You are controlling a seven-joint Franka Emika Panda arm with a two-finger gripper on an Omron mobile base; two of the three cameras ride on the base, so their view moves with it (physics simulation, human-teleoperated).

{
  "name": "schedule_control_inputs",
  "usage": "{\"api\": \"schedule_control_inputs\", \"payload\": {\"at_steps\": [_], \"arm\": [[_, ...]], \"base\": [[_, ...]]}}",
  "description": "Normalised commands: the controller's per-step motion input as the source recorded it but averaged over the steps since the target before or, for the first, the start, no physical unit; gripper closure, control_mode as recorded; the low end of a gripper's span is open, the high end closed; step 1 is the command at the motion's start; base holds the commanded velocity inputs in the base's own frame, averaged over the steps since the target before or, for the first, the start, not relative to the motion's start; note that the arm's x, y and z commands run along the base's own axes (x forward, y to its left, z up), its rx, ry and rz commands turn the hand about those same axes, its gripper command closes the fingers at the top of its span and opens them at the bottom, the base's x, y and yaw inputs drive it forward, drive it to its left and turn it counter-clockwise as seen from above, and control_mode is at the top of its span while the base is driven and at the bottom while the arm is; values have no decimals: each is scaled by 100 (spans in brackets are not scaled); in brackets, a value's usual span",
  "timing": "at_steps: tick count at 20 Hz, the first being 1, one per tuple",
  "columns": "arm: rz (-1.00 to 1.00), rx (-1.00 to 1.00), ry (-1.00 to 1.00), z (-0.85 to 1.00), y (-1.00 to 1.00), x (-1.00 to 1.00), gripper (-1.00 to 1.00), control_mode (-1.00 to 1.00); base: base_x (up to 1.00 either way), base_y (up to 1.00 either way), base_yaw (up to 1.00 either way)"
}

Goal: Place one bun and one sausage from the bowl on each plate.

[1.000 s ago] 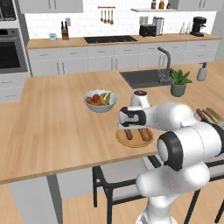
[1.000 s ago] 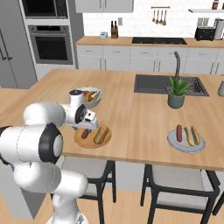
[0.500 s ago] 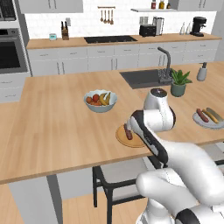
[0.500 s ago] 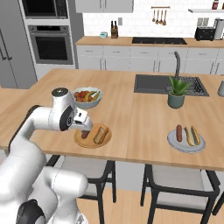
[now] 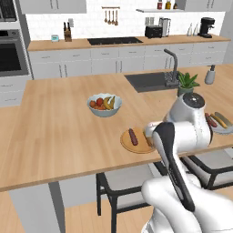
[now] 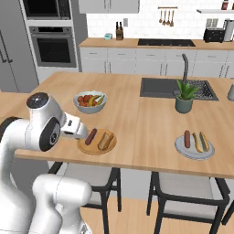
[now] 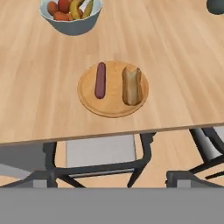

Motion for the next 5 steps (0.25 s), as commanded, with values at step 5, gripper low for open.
{"api": "schedule_control_inputs", "payload": {"at_steps": [5], "arm": [[1,0,-1,77,-5,-26,-100,-100]], "base": [[0,0,0]]}}
